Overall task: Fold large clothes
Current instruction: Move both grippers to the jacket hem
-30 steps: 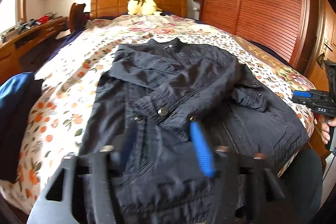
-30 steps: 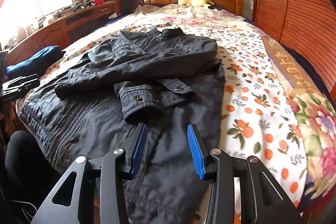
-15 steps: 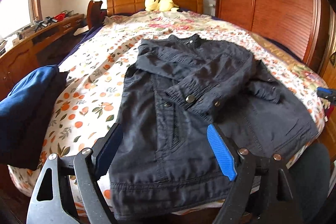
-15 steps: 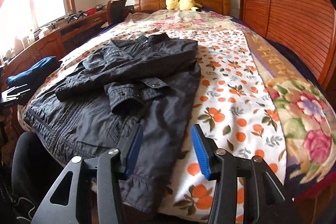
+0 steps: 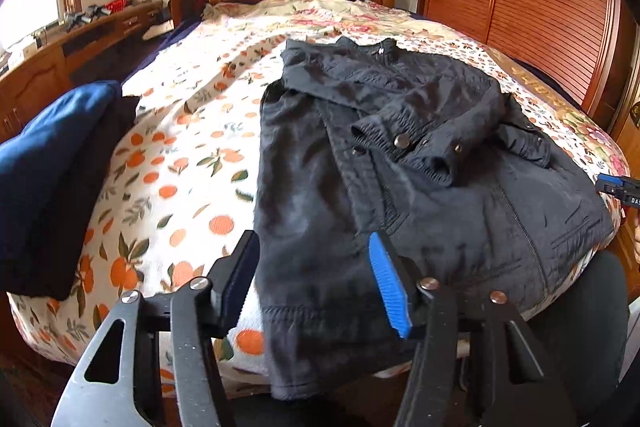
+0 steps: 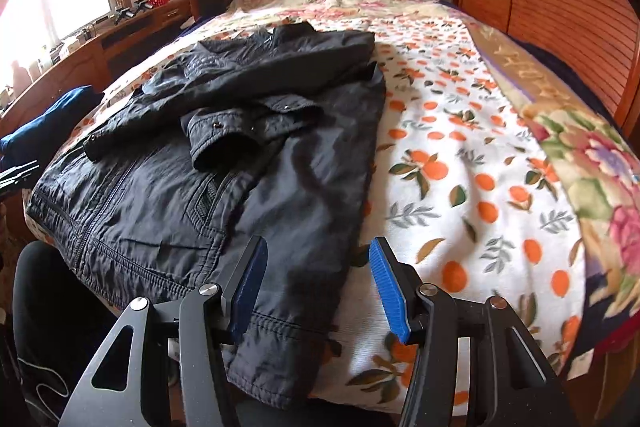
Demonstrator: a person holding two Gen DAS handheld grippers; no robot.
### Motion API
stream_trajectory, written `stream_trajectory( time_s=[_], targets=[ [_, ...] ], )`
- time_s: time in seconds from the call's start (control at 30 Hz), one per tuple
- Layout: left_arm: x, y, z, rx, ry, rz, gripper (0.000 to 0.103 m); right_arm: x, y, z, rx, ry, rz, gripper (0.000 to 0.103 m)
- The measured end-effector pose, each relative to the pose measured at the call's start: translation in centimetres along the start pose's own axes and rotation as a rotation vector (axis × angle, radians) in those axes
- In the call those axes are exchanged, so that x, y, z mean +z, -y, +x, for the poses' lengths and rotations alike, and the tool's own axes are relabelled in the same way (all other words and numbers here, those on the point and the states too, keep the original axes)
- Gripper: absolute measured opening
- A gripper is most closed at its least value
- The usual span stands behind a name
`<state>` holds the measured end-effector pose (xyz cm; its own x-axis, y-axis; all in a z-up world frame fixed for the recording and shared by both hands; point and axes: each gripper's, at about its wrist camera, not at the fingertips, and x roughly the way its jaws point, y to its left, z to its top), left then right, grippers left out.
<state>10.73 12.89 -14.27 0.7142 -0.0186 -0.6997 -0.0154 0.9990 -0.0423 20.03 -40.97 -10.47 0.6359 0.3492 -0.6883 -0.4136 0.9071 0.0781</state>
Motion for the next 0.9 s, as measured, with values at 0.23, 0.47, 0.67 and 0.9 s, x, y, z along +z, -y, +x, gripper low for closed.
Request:
stream_trajectory(
  time_s=[0.23,0.47,0.67,0.9],
  targets=[
    [-1.3,-1.5,0.8,0.013,-0.033,-0.020,0.057,0.4,-0.6,2.0,-0.012,-0.032,-0.008,0.055],
    [-2.1,-2.1,1.0,-0.004,-0.048,-0.038,0.057,0.7,-0.5,3.0,-0.018,-0.052,-0.001,0.056],
    [-2.7,-1.8,1.4,-0.006,-0.054,-0.043,0.057,0.3,-0.6,2.9,-0.018,-0.047,-0.017,0.057],
    [-2.7,-1.1,1.2,-0.020,-0.064,-0.016,0.050,-0.2,-0.3,3.0,-0.006,-0.040,-0.005,0.058]
  ],
)
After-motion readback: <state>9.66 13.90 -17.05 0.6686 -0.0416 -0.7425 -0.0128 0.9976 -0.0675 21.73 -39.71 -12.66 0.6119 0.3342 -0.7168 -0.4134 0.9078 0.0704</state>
